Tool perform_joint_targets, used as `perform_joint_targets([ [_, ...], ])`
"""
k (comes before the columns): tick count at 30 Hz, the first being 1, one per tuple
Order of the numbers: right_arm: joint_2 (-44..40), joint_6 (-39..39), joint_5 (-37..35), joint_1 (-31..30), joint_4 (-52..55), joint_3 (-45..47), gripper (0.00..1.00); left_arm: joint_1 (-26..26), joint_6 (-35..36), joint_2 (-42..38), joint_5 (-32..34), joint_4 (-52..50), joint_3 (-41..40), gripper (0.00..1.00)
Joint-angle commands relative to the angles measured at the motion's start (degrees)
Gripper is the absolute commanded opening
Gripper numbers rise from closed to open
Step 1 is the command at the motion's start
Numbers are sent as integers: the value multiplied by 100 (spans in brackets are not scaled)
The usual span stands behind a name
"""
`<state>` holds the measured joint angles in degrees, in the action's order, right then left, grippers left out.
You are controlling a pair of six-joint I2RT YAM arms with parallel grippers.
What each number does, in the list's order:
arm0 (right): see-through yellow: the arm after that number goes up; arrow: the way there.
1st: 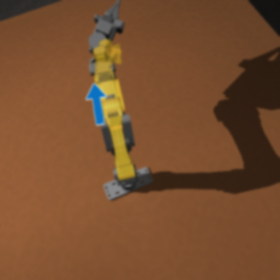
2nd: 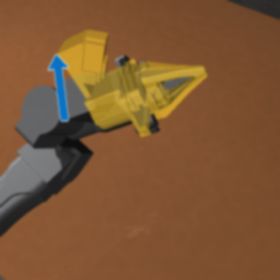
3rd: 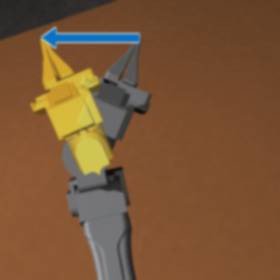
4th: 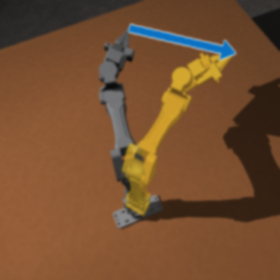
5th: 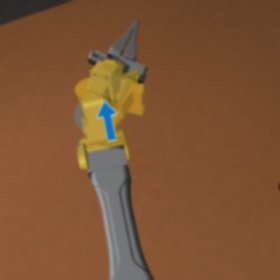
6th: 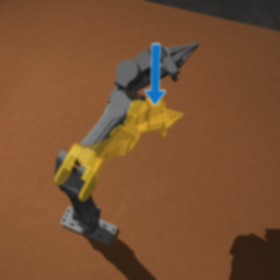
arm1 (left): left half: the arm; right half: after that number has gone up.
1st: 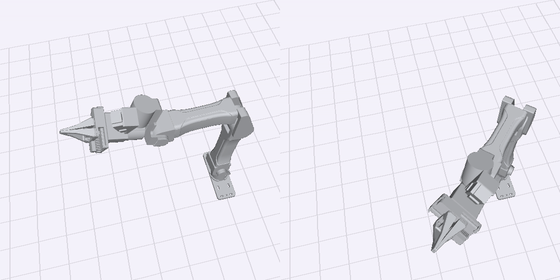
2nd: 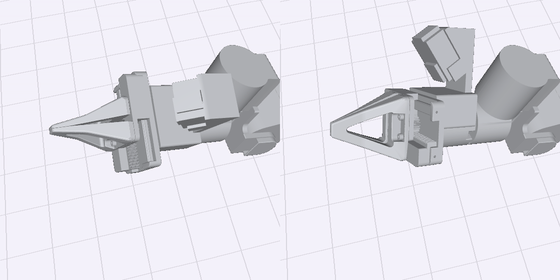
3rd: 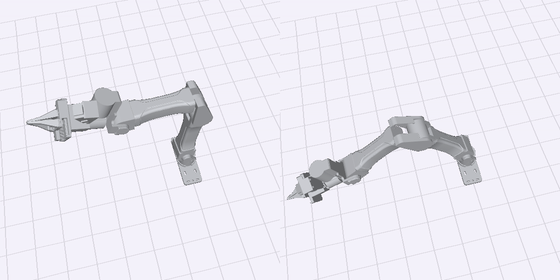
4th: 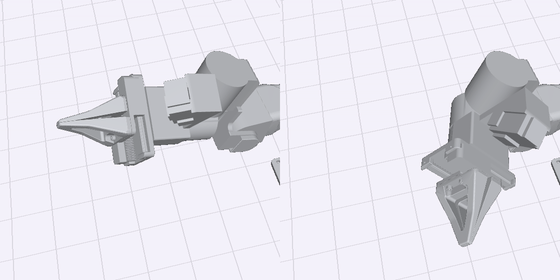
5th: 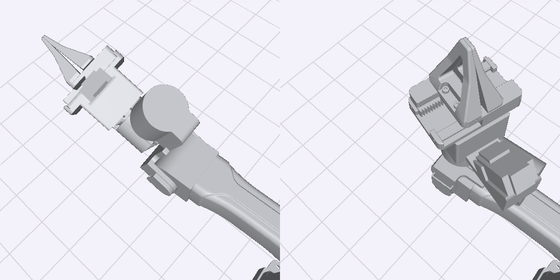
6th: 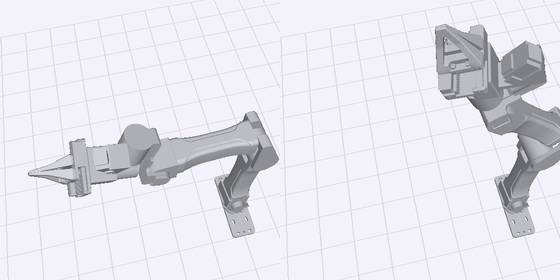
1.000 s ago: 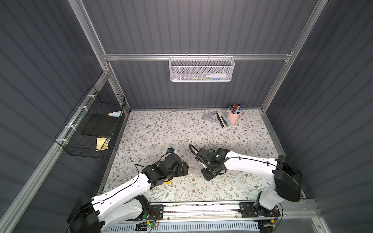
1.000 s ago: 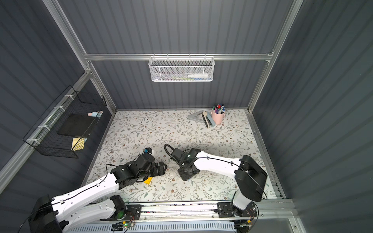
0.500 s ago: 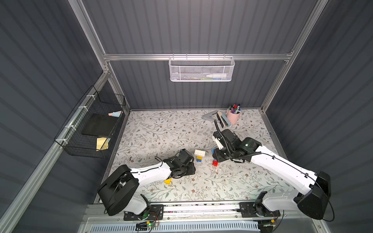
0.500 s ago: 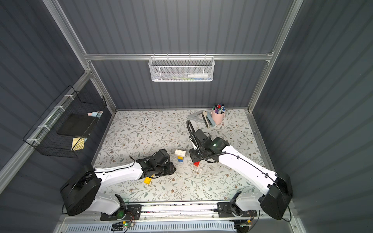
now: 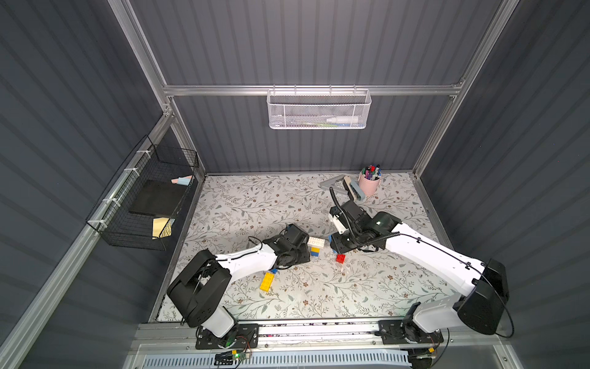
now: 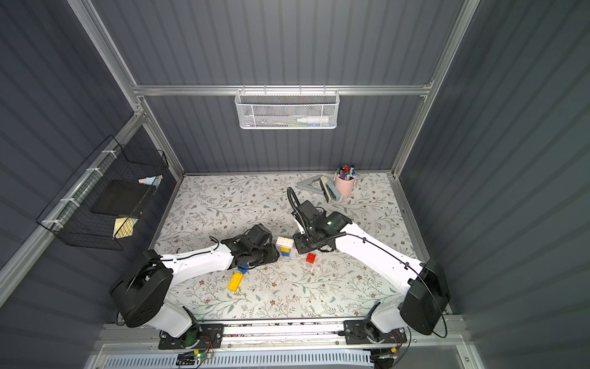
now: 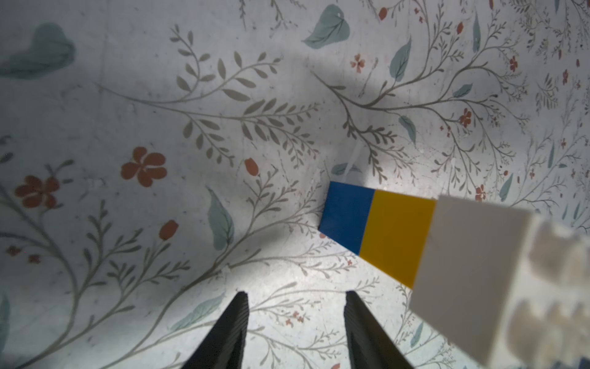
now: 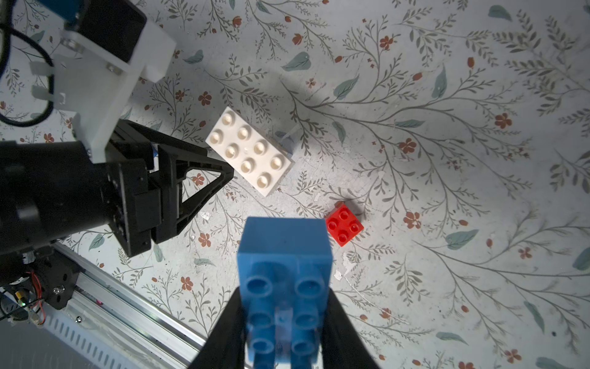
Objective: Assemble a spoon with lego
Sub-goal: Adjust the lego brick at the center of the board.
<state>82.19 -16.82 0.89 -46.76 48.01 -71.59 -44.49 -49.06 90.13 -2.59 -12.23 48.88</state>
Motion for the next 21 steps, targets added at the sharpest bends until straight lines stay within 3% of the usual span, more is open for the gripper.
perform_joint_targets([
  [1,93,100,106,-8,110,-103,18,62,201,111,154,-222,307,52],
  [13,249,117,395,-39,107,-86,18,232,401,354,202,-472,762,52],
  [21,420,235,348,-52,61,-373,18,301,468,111,215,-503,579,54],
])
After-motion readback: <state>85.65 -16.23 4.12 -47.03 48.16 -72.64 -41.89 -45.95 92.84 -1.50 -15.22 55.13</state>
